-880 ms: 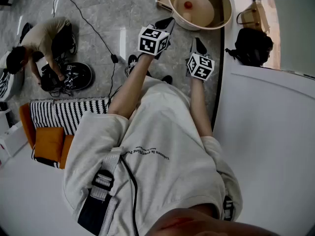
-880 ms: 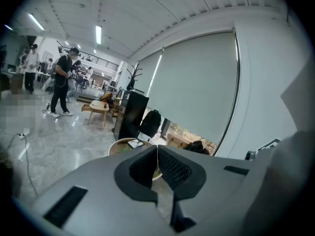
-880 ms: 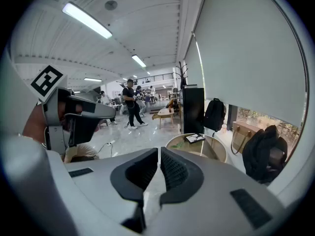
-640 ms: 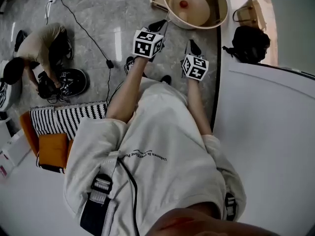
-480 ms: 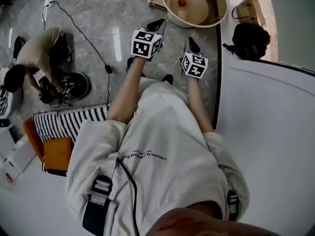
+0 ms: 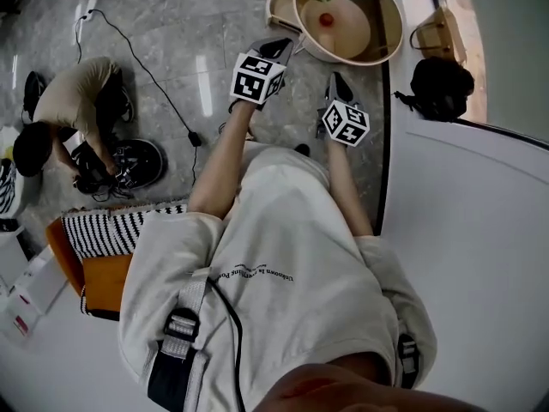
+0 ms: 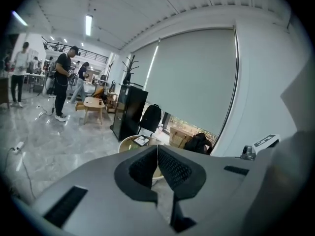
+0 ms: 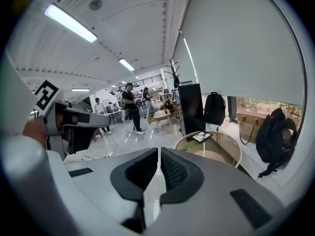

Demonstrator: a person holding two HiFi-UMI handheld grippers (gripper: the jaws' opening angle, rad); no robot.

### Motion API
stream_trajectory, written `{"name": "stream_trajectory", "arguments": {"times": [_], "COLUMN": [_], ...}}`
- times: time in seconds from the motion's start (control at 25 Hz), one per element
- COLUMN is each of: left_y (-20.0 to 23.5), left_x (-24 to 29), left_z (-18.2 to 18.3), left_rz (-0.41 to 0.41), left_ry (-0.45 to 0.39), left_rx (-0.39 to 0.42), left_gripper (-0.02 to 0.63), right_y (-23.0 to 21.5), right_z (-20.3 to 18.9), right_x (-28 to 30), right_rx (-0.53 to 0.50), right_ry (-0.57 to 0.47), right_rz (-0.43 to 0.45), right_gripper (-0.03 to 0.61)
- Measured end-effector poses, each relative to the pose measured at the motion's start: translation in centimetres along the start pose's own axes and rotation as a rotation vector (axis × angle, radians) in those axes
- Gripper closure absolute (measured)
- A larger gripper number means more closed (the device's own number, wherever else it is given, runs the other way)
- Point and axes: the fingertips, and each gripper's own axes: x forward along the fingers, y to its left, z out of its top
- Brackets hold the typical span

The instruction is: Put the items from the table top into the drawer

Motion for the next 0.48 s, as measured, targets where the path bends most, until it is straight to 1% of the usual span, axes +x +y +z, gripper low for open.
{"name": "stream_trajectory", "arguments": {"times": [0.08, 0.12, 0.2, 0.28, 0.32, 0.4, 0.48], "left_y": [1.9, 2.7, 4.3, 5.9, 6.7, 8.1, 9.5], "left_x": [-0.8, -1.3, -2.3, -3.4, -3.8, -4.5, -5.0], "left_z": [0.8, 1.1, 1.4, 1.3, 1.3, 1.2, 0.7], "left_rz": [-0.003, -0.008, -0.012, -0.009, -0.007, -0.002, 0.007], "left_ry": [-0.01, -0.012, 0.002, 0.021, 0.027, 0.031, 0.034], "left_rx": [-0.032, -0.031, 0.02, 0.086, 0.103, 0.105, 0.084], "left_gripper": [0.592, 0.592, 0.592, 0.592, 0.592, 0.592, 0.592], "right_y": [1.4, 2.1, 4.1, 6.5, 7.5, 8.8, 9.6], "right_z": [1.0, 1.6, 2.3, 2.5, 2.5, 2.4, 2.0], "right_x": [1.0, 1.5, 2.6, 3.9, 4.6, 5.9, 7.0], "right_rx": [-0.017, -0.027, -0.025, -0.004, 0.014, 0.064, 0.089], "right_ry": [-0.004, -0.01, -0.034, -0.059, -0.067, -0.072, -0.057], "right_rz": [-0.003, -0.007, 0.004, 0.037, 0.055, 0.083, 0.094], "right_gripper": [0.531, 0.531, 0.531, 0.532, 0.531, 0.531, 0.531]}}
